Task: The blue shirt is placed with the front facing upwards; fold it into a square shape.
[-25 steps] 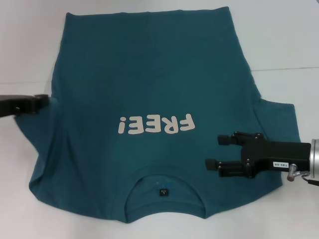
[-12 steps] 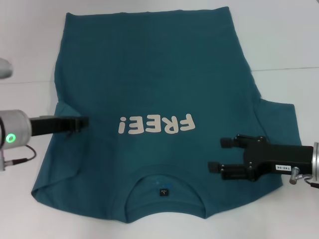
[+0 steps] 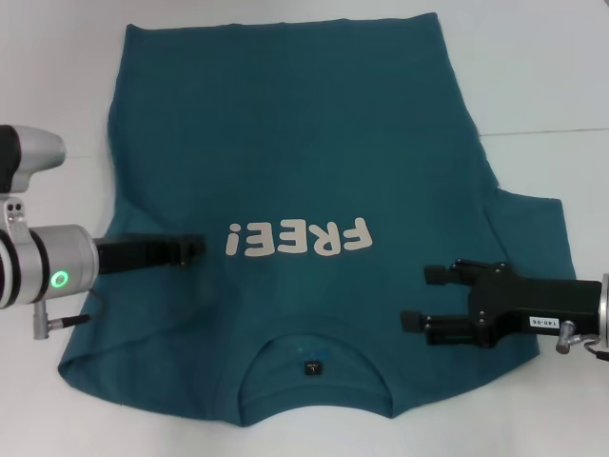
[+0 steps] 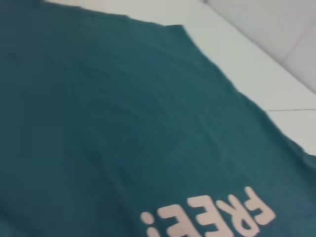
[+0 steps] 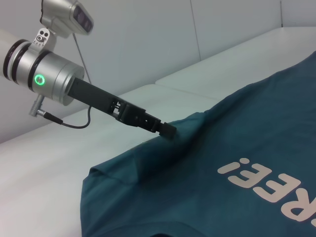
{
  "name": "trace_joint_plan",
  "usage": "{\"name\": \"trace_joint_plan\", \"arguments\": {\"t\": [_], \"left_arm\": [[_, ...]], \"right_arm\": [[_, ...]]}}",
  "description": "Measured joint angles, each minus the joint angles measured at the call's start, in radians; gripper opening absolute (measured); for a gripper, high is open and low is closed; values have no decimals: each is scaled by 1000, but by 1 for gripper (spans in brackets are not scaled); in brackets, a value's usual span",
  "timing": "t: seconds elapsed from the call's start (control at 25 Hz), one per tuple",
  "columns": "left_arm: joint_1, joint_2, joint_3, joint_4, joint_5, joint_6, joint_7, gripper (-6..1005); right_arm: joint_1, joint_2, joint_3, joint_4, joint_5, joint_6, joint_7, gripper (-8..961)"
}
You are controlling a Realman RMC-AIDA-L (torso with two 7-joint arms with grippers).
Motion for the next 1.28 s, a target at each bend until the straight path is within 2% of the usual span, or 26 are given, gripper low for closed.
{"name": "trace_joint_plan", "arguments": {"t": [0.2, 0.44, 0.48, 0.6, 0.64, 0.76, 0.96, 1.28], "left_arm": [[1, -2, 19, -2, -32, -16, 45, 51], [36, -2, 8, 33, -89, -52, 93, 250], [57, 2, -9, 41, -98, -95, 58, 275], [68, 4, -60, 19, -95, -136, 14, 349], [72, 5, -107, -9, -97, -154, 3, 374], [66, 7, -147, -39, -101, -159, -6, 448], [41, 15, -180, -109, -100, -183, -21, 682], [-7, 16, -190, -195, -95, -236, -10, 699]], "right_arm": [[0, 0, 0, 1, 0, 0, -1, 934], [-2, -1, 0, 3, 0, 0, -1, 934], [-3, 0, 0, 3, 0, 1, -1, 934], [-6, 3, 0, 2, 0, 3, 0, 934], [-6, 3, 0, 1, 0, 3, 0, 934], [-7, 3, 0, 1, 0, 3, 1, 935], [-7, 3, 0, 0, 0, 3, 1, 935], [-3, 0, 0, 0, 0, 3, 1, 935]]}}
